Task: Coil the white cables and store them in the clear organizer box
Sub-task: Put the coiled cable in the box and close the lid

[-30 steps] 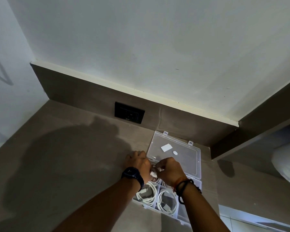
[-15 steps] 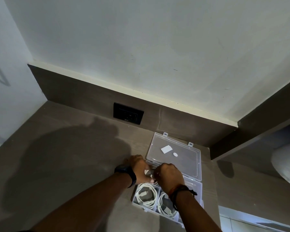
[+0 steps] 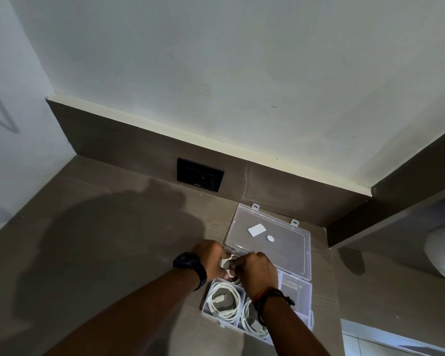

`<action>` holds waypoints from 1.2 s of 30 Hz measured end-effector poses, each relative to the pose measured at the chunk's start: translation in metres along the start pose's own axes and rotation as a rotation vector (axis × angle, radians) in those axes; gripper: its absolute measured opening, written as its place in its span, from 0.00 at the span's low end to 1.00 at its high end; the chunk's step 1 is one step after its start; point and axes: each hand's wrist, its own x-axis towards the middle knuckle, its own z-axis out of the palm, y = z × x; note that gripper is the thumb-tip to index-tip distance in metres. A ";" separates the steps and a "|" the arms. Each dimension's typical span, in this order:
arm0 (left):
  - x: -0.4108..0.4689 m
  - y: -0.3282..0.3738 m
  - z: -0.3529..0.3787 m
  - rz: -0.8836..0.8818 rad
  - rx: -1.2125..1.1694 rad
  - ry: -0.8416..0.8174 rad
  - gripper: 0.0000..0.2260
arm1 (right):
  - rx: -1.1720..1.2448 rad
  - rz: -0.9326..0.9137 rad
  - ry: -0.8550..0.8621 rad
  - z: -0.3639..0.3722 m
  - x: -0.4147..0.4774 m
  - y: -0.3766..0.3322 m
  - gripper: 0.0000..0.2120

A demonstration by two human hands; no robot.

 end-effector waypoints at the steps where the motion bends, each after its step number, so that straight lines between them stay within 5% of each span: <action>1: 0.000 -0.001 0.000 0.000 -0.015 -0.007 0.21 | -0.009 -0.009 0.011 0.001 -0.001 0.001 0.11; 5: -0.001 -0.006 -0.006 0.024 -0.062 -0.043 0.21 | -0.099 -0.074 0.055 0.004 -0.004 0.002 0.09; 22: -0.005 0.003 0.018 0.073 0.371 0.183 0.13 | -0.199 -0.134 0.034 -0.007 -0.011 0.005 0.10; 31: 0.000 0.003 0.005 0.125 0.018 0.265 0.09 | 0.044 -0.103 0.017 -0.018 -0.002 0.014 0.08; 36: 0.002 0.010 -0.005 0.186 -0.015 0.125 0.05 | 0.296 0.040 0.148 -0.032 0.007 0.034 0.03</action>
